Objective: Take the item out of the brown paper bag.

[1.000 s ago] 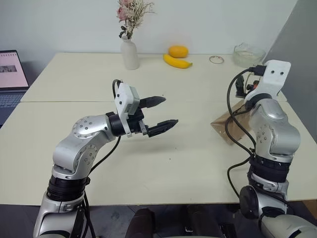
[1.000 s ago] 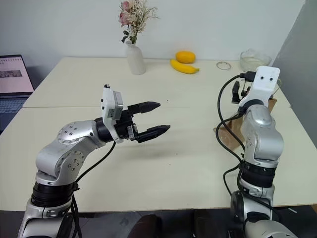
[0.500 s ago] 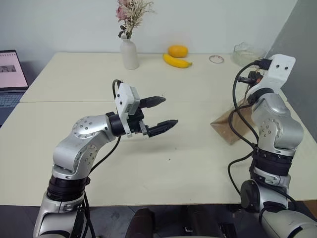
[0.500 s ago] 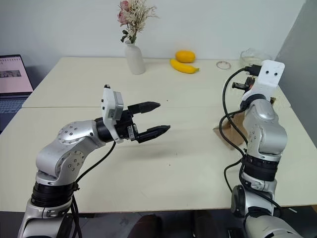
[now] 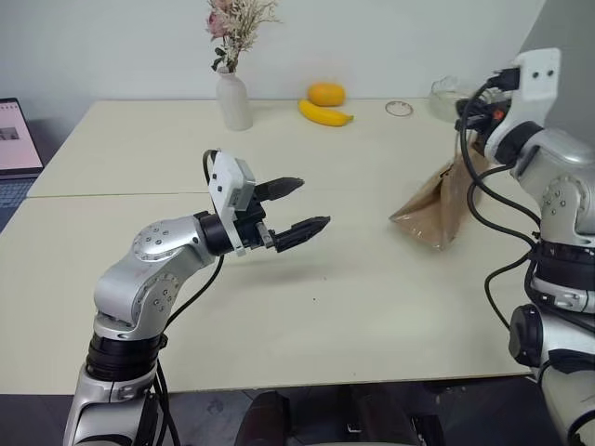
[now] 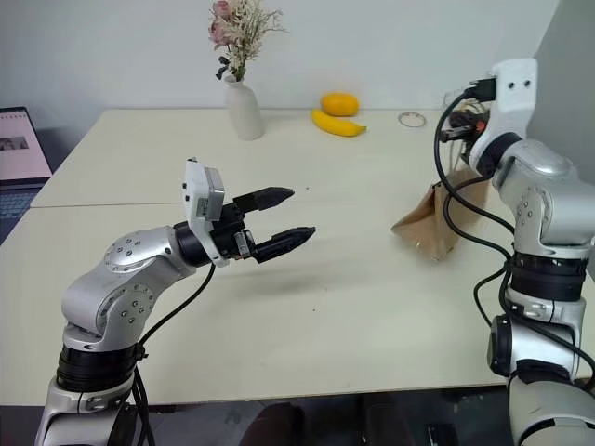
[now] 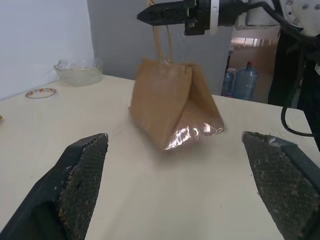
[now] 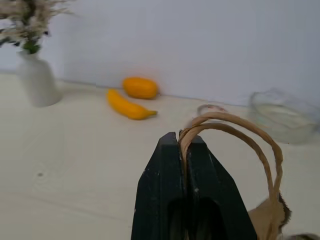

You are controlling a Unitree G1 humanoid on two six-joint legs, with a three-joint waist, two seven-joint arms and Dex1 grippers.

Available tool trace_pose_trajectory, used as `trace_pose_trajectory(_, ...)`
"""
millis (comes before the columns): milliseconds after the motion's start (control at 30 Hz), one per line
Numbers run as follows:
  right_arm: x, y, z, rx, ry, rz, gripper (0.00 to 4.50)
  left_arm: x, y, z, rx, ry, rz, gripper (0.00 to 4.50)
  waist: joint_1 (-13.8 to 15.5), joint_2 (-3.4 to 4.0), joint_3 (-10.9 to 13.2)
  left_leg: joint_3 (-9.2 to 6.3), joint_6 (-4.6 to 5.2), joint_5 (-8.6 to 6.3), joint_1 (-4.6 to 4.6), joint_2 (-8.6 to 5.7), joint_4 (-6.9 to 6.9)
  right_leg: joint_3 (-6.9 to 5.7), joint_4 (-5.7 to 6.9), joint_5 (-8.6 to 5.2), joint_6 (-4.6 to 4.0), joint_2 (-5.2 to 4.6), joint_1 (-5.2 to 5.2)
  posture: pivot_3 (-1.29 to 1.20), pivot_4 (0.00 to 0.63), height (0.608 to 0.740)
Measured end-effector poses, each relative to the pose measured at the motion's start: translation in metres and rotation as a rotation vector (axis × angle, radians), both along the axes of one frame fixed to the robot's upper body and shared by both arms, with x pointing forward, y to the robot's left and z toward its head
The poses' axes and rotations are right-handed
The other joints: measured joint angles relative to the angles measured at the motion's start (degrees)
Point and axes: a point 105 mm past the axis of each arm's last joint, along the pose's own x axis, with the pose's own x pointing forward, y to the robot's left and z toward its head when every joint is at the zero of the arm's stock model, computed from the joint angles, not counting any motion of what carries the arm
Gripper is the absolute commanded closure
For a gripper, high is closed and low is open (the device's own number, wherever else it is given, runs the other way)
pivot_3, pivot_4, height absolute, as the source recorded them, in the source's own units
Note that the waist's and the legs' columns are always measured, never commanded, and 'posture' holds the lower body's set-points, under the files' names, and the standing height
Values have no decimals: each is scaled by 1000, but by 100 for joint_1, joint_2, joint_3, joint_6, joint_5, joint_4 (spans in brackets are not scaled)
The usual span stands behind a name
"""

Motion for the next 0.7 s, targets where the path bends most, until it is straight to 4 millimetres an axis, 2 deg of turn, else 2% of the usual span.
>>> trace_pose_trajectory(67, -2, 14, 2, -18, 25, 108, 4443, -1, 2, -5, -1, 17, 10, 0, 0, 0, 1, -4, 0, 0, -2, 2, 0, -3, 1, 0, 0, 0, -2, 0, 150, 740)
trace_pose_trajectory(167, -8, 39, 6, -134, 30, 283, 4443, 1, 7, -7, -3, 27, 43, 0, 10, 1, 4, -10, 0, 0, -4, 3, 1, -4, -1, 0, 0, -1, -3, 0, 150, 740)
trace_pose_trajectory(233, -12, 54, 10, -260, -3, 394, 4443, 0, 12, -8, -4, 28, 61, 0, 7, 1, 4, -6, 0, 0, -3, 2, 1, -4, -3, 0, 1, -4, -4, 0, 150, 740)
trace_pose_trajectory(367, -13, 73, 8, -527, -103, 515, 4443, -2, 22, -12, -5, 43, 110, 0, 16, -1, 6, -6, 0, 0, -4, -1, 2, -4, -5, -2, 4, -11, -3, 0, 150, 740)
trace_pose_trajectory(500, -5, 88, 14, -744, -240, 534, 4443, -7, 35, -15, -13, 59, 160, 0, 16, -2, 7, -8, -2, 1, -5, 2, 3, -3, -2, -1, 2, -18, -4, 0, 150, 740)
trace_pose_trajectory(700, 4, 128, 21, -739, -356, 550, 4443, -19, 51, -22, -28, 69, 247, 0, 13, -3, 8, -16, -5, 2, -2, 7, 2, -7, 5, 15, -26, -34, -4, 0, 150, 740)
